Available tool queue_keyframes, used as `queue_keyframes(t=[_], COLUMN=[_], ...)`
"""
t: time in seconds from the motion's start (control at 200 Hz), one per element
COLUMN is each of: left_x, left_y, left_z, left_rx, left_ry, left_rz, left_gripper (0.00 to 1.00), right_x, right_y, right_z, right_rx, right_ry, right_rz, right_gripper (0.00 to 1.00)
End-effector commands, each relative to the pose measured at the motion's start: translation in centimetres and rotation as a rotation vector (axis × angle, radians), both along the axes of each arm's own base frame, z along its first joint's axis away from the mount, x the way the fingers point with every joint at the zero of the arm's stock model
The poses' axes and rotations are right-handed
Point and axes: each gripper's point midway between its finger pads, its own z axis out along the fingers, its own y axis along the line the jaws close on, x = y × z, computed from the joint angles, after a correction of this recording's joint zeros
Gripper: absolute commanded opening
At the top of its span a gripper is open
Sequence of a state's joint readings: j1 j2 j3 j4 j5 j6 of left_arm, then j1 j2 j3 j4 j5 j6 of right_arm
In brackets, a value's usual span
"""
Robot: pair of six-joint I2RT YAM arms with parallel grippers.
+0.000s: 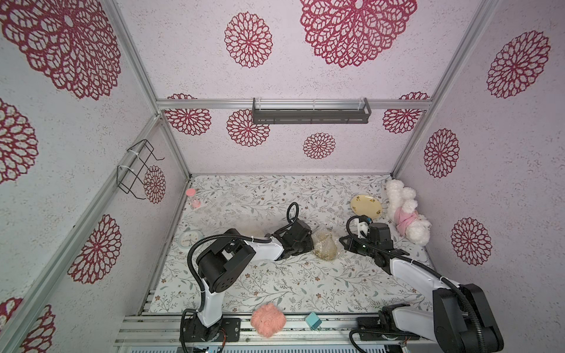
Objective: Unpack dinner plates from bubble wrap
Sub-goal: Unwrap the bubble wrap at the center of the board.
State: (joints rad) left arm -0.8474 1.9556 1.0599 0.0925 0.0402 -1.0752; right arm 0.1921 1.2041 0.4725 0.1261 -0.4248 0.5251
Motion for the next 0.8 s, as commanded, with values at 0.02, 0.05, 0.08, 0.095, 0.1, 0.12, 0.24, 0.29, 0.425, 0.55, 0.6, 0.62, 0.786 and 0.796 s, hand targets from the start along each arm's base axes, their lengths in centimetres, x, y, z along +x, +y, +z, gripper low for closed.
queue_keyframes(t=[0.02, 0.05, 0.08, 0.095, 0.1, 0.12, 0.24, 0.29, 0.425, 0.55, 0.6, 0.62, 0.786, 0.796], left_x=[-0.2, -0.3, -0.3, -0.3, -0.3, -0.3, -0.2, -0.2, -0.1, 0.0, 0.0, 0.1, 0.2, 0.2], left_y=[0.6, 0.7, 0.7, 0.7, 0.8, 0.8, 1.3, 1.5, 1.8, 1.8, 1.8, 1.8, 1.8, 1.8], left_z=[-0.4, -0.5, -0.5, -0.5, -0.5, -0.5, -0.4, -0.4, -0.1, -0.1, -0.1, -0.1, -0.3, -0.2], left_rx=[0.047, 0.049, 0.05, 0.05, 0.051, 0.053, 0.059, 0.065, 0.072, 0.073, 0.073, 0.072, 0.075, 0.075], left_ry=[0.0, 0.002, 0.003, 0.002, 0.002, 0.002, -0.001, -0.003, -0.012, -0.012, -0.013, -0.013, -0.012, -0.013], left_rz=[0.002, 0.004, 0.007, 0.008, 0.01, 0.011, 0.031, 0.039, 0.051, 0.057, 0.059, 0.061, 0.064, 0.065], left_gripper=[0.0, 0.0, 0.0, 0.0, 0.0, 0.0, 0.0, 0.0, 0.0, 0.0, 0.0, 0.0, 0.0, 0.0], right_x=[1.2, 1.2, 1.1, 1.1, 1.1, 1.1, 0.7, 0.5, -0.2, -0.9, -1.3, -1.4, -2.5, -2.5], right_y=[-0.4, -0.6, -0.8, -0.9, -0.9, -1.0, -2.0, -2.6, -4.1, -5.3, -5.7, -5.9, -7.4, -7.5], right_z=[3.2, 3.3, 3.2, 3.2, 3.2, 3.2, 3.3, 3.3, 2.9, 2.2, 1.8, 1.6, 0.7, 0.8], right_rx=[0.055, 0.059, 0.062, 0.062, 0.062, 0.063, 0.057, 0.054, 0.037, 0.033, 0.032, 0.029, -0.019, -0.023], right_ry=[-0.119, -0.123, -0.122, -0.124, -0.125, -0.128, -0.14, -0.144, -0.146, -0.133, -0.124, -0.12, -0.082, -0.084], right_rz=[-0.039, -0.051, -0.063, -0.069, -0.07, -0.077, -0.135, -0.164, -0.244, -0.313, -0.34, -0.353, -0.422, -0.425], right_gripper=[0.0, 0.0, 0.0, 0.0, 0.0, 0.0, 0.0, 0.0, 0.0, 0.01, 0.04, 0.05, 0.24, 0.26])
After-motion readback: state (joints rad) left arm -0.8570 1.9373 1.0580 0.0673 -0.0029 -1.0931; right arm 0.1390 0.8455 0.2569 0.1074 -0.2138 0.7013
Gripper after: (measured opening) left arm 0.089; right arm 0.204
